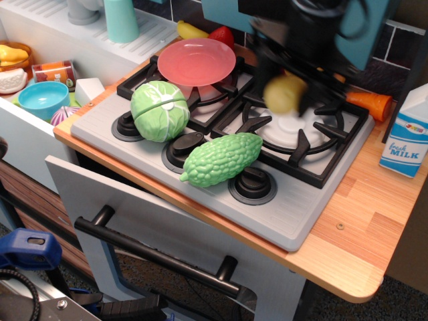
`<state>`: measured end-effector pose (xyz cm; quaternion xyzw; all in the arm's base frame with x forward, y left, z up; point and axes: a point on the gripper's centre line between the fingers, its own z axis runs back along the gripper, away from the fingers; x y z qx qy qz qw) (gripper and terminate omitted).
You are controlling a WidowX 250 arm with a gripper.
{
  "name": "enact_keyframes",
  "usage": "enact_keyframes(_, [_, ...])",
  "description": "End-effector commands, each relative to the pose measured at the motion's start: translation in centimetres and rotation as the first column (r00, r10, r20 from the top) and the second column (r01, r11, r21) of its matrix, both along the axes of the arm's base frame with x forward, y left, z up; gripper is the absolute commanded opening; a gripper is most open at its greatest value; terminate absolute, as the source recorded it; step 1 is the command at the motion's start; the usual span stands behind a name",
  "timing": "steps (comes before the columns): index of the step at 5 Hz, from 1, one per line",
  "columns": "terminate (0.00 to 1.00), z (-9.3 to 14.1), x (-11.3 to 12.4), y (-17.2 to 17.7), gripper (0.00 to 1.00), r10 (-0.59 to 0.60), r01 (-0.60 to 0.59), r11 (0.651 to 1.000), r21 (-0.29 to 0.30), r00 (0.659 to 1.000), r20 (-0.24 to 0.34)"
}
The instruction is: Put potato on plate
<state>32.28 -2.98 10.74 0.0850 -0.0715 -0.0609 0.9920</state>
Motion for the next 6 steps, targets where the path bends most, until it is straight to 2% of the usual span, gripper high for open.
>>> enact_keyframes(1, [0.0,2.6,1.9,6.4,0.0,-0.156,0.151,0.986,0.068,0.984,0.081])
enact_keyframes(3, [0.0,0.8,7.1,15.9,0.0,-0.324,0.309,0.945,0.11,0.93,0.172])
enact_keyframes(4, [0.0,-0.8,8.4,16.8,0.0,-0.355,0.348,0.935,0.073,0.916,0.184])
enact_keyframes(5, [0.0,-2.3,8.6,16.6,0.0,-0.344,0.346,0.938,0.022,0.918,0.198])
enact_keyframes(6, [1.0,-2.4,8.1,16.1,1.0,-0.339,0.343,0.939,0.019,0.917,0.209])
